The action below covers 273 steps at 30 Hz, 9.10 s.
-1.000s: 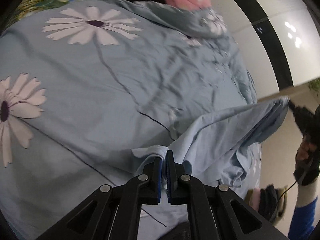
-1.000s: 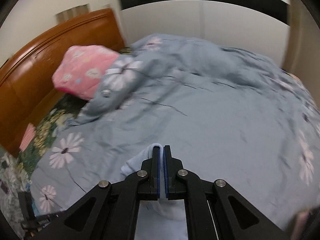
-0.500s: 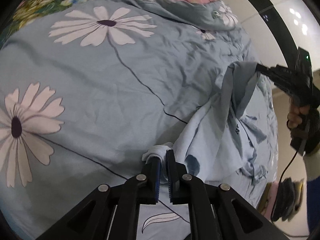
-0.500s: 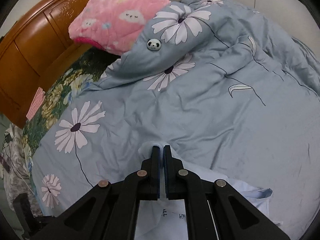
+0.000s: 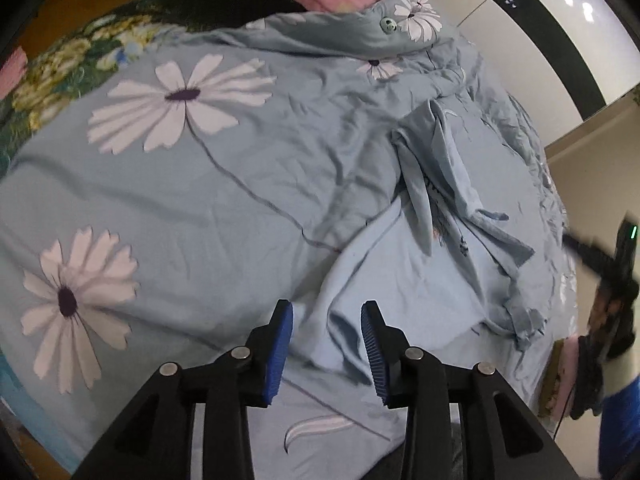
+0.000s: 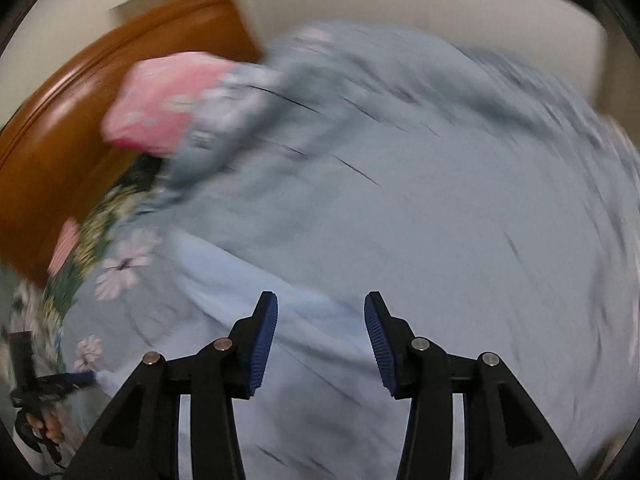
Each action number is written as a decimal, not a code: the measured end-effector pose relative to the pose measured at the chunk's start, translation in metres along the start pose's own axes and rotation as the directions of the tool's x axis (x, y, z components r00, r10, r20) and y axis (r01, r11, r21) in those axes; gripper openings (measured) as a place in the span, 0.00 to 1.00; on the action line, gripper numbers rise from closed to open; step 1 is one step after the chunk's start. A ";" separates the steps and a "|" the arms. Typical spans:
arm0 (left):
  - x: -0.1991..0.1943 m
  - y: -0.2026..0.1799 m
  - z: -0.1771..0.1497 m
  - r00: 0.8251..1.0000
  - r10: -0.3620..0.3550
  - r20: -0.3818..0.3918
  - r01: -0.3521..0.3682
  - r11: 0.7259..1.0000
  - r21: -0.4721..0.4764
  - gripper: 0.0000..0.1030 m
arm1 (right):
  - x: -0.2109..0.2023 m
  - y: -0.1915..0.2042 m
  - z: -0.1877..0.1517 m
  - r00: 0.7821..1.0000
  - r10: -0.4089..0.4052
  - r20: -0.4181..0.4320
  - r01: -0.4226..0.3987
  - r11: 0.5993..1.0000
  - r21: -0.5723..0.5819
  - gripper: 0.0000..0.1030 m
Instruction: Fold clothes
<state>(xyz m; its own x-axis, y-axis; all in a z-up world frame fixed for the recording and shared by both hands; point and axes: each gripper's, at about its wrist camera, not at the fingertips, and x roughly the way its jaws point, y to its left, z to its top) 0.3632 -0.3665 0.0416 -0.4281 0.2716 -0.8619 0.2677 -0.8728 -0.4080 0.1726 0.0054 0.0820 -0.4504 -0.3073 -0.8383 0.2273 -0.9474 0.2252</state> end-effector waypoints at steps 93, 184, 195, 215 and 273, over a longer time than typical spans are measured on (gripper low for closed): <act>-0.222 -0.224 0.086 0.706 -0.556 0.439 0.436 0.830 0.349 0.02 | -0.332 0.057 -0.022 0.785 -0.115 0.608 0.149 0.989 -0.006 0.02; 0.018 0.069 0.190 0.921 0.255 0.294 -0.206 0.961 -0.187 0.09 | -0.054 -0.111 -0.142 0.966 -0.231 -0.115 0.257 0.902 0.348 0.26; 0.026 0.079 0.083 0.970 -0.012 0.243 0.105 0.922 -0.372 0.54 | -0.023 -0.077 -0.179 0.965 -0.138 -0.223 0.193 0.950 0.244 0.37; -0.014 0.044 -0.065 0.969 -0.163 0.188 0.220 0.911 -0.348 0.55 | 0.008 -0.077 -0.216 0.965 -0.024 -0.262 0.145 0.879 0.453 0.05; 0.110 -0.088 -0.092 0.959 -0.094 -0.267 0.109 0.993 0.042 0.16 | 0.005 -0.079 -0.249 0.957 0.064 -0.283 0.114 0.815 0.569 0.35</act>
<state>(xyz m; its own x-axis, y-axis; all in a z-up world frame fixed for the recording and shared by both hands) 0.3716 -0.2224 -0.0450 -0.2052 0.4506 -0.8688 0.1835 -0.8543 -0.4864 0.3679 0.1008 -0.0634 -0.1724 -0.3292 -0.9284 -0.3572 -0.8574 0.3704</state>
